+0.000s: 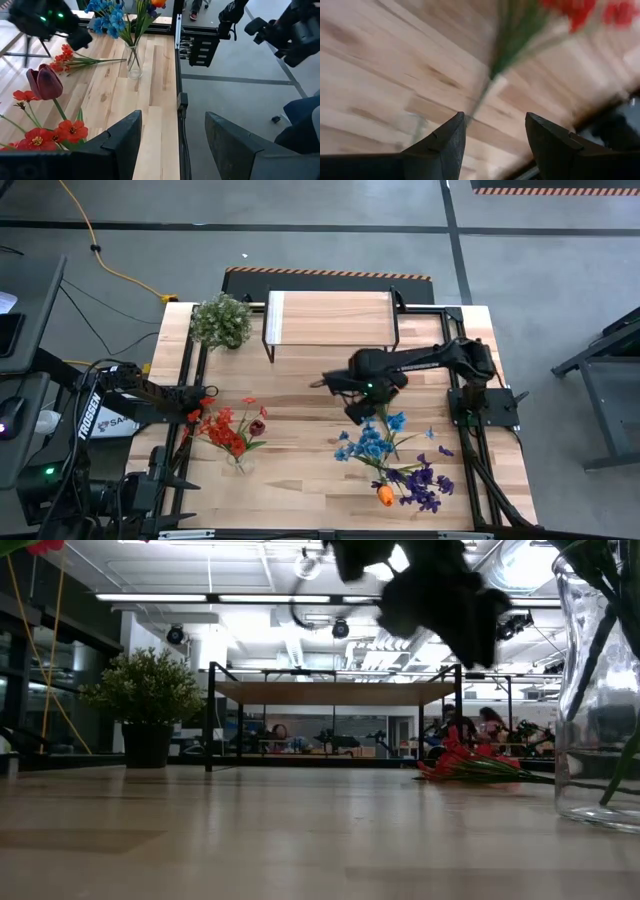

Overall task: Pick and place flowers into a vace then onto a shelf
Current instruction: Put the orange flowers into the left transparent vase

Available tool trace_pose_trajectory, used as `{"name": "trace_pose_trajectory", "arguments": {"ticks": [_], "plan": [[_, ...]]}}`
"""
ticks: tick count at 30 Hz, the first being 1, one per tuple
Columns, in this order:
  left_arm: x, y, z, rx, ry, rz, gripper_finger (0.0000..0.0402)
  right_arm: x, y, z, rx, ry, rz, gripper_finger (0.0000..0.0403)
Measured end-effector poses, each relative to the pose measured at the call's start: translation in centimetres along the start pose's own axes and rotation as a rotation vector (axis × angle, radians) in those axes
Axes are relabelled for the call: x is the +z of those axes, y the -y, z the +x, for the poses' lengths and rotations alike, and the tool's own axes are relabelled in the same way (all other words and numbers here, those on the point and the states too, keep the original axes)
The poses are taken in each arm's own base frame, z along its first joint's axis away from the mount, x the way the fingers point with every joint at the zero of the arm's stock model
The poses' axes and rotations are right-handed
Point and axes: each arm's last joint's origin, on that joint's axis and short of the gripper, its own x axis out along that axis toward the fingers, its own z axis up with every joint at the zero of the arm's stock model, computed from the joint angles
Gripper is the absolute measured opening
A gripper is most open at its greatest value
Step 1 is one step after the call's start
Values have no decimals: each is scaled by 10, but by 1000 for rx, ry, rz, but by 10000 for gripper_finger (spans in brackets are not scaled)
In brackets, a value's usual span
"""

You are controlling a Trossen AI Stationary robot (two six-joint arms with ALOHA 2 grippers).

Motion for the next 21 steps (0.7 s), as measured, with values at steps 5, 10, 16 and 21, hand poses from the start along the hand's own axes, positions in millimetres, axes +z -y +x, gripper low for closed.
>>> {"name": "trace_pose_trajectory", "arguments": {"ticks": [5,10,16,21], "plan": [[4,-6,-4,-10,1,-15,250,-16,5,21,50,-28,-6,195],[6,-11,-6,-7,-1,-9,250,-27,0,30,136,38,-11,195],[7,-11,-7,-8,0,-11,250,-31,-2,55,131,38,-5,195],[7,-11,-7,-8,-1,-11,250,-28,1,72,110,46,54,195]]}}
